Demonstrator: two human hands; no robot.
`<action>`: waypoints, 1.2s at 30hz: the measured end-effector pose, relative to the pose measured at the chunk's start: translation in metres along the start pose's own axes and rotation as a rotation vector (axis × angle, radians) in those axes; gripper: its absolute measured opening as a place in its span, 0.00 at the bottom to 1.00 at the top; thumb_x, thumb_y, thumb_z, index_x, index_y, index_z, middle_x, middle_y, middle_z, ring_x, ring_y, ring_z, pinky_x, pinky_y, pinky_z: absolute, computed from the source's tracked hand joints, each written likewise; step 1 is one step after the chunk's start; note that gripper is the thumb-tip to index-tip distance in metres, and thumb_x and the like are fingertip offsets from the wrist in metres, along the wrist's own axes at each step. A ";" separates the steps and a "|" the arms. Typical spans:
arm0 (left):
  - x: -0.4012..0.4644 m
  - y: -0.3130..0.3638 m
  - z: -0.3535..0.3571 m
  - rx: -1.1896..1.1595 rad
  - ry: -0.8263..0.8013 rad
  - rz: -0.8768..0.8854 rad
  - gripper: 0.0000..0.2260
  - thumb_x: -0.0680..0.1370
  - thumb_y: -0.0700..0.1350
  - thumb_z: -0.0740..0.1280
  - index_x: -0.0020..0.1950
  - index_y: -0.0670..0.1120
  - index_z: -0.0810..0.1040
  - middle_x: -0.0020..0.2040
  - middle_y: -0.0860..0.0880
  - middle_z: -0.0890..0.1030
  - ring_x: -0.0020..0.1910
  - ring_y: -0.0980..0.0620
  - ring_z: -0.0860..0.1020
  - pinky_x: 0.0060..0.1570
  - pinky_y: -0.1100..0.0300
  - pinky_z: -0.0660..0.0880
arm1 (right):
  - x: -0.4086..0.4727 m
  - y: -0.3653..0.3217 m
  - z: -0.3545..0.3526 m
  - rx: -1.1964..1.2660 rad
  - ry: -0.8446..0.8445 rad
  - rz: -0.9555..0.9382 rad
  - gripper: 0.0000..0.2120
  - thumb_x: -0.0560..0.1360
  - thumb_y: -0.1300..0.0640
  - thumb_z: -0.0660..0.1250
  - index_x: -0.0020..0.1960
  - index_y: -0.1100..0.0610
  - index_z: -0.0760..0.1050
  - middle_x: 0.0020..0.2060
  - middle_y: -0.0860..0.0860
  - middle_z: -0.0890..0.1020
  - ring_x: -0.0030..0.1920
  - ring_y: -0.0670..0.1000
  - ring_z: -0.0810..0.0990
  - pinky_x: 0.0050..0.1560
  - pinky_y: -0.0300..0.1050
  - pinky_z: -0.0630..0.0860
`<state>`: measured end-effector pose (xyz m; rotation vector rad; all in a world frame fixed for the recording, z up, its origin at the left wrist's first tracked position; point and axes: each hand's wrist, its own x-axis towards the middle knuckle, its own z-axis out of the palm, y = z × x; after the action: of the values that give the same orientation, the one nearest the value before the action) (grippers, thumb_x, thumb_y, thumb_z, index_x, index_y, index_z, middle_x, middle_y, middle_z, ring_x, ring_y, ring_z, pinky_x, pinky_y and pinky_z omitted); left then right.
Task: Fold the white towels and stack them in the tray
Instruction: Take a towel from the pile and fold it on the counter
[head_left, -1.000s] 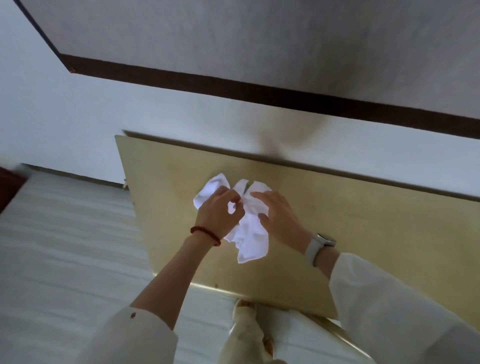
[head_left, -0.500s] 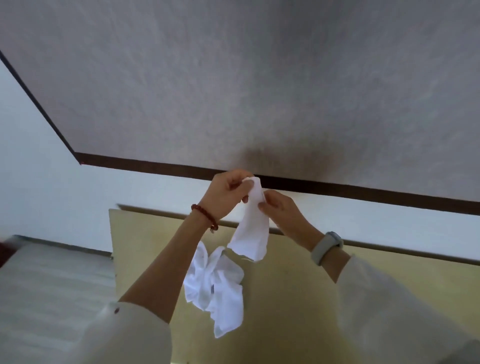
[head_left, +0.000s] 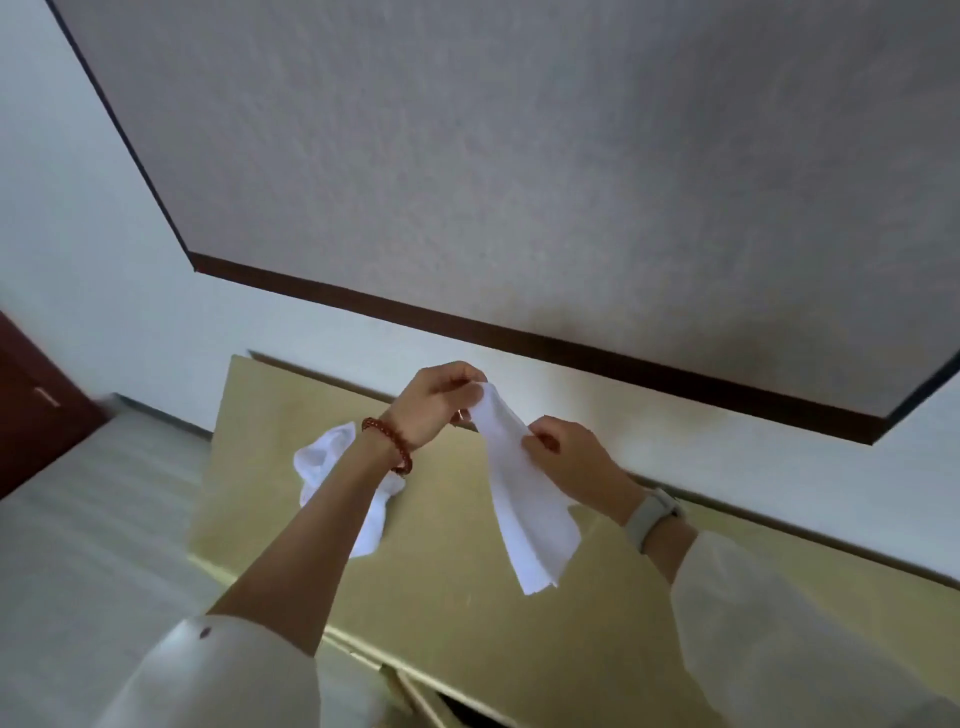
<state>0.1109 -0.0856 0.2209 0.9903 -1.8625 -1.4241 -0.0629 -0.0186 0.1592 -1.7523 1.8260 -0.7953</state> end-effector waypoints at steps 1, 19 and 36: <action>-0.007 0.000 0.007 0.040 -0.002 -0.038 0.11 0.76 0.33 0.61 0.38 0.46 0.74 0.33 0.49 0.73 0.27 0.61 0.72 0.32 0.67 0.70 | -0.009 0.011 -0.005 -0.089 -0.037 0.016 0.05 0.77 0.58 0.59 0.42 0.55 0.71 0.32 0.46 0.72 0.34 0.48 0.69 0.38 0.41 0.64; -0.094 -0.069 -0.002 0.246 0.631 -0.088 0.07 0.78 0.34 0.59 0.46 0.43 0.73 0.43 0.48 0.80 0.36 0.57 0.80 0.38 0.67 0.75 | -0.029 0.047 -0.019 -0.090 0.407 -0.172 0.06 0.71 0.67 0.64 0.46 0.63 0.77 0.44 0.56 0.79 0.48 0.53 0.75 0.46 0.40 0.68; -0.106 -0.254 0.080 0.287 0.220 -0.667 0.08 0.77 0.38 0.62 0.53 0.37 0.79 0.45 0.41 0.80 0.44 0.48 0.74 0.42 0.61 0.67 | -0.109 0.199 0.087 -0.050 -0.202 0.408 0.10 0.77 0.65 0.60 0.54 0.63 0.79 0.46 0.58 0.83 0.45 0.54 0.78 0.40 0.38 0.63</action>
<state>0.1564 0.0066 -0.0463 1.9610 -1.6697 -1.3274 -0.1376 0.0847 -0.0473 -1.3614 1.9808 -0.3988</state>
